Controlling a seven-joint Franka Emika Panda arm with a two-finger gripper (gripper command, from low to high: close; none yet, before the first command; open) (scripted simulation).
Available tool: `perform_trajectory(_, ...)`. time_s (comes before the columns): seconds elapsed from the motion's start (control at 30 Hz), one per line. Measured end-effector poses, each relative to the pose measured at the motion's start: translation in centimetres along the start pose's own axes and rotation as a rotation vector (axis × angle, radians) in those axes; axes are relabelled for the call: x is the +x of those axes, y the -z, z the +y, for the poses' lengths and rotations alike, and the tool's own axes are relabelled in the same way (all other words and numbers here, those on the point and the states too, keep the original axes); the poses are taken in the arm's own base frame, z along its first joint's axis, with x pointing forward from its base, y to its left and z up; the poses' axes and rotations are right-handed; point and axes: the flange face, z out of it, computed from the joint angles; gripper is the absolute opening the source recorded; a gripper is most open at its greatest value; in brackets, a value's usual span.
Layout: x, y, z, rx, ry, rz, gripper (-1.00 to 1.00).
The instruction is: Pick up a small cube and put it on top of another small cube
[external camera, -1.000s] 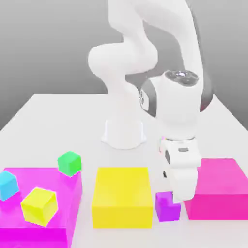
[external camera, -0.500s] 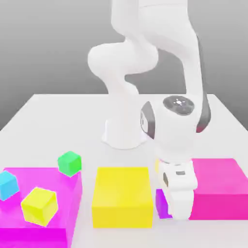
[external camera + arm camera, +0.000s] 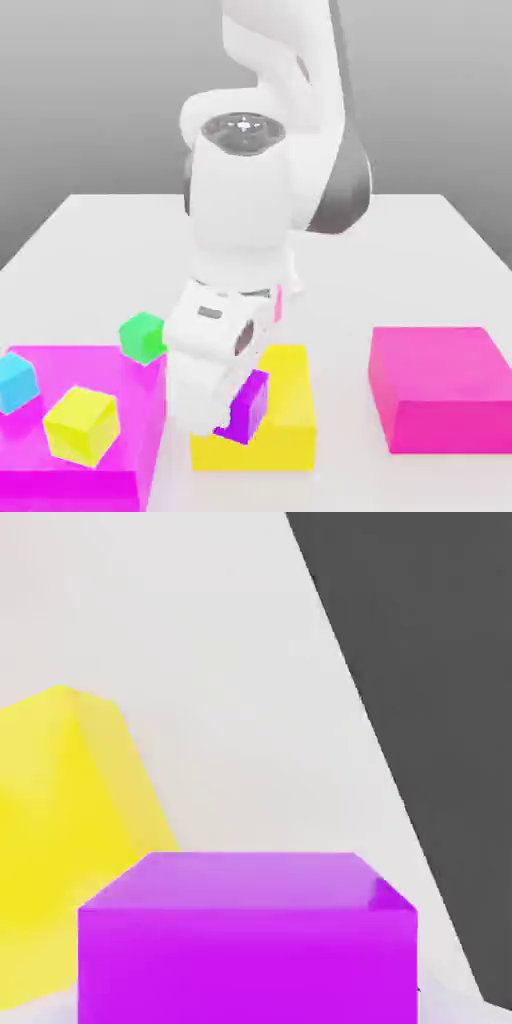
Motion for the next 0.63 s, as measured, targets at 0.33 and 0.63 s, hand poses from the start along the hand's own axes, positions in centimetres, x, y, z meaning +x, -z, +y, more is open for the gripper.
perform_trajectory(0.33, -10.9, 4.9, 21.2, 0.042, -0.829, -0.009, -1.0)
perform_trajectory(0.63, -9.6, -0.6, 19.5, 0.051, -0.816, -0.01, 1.0)
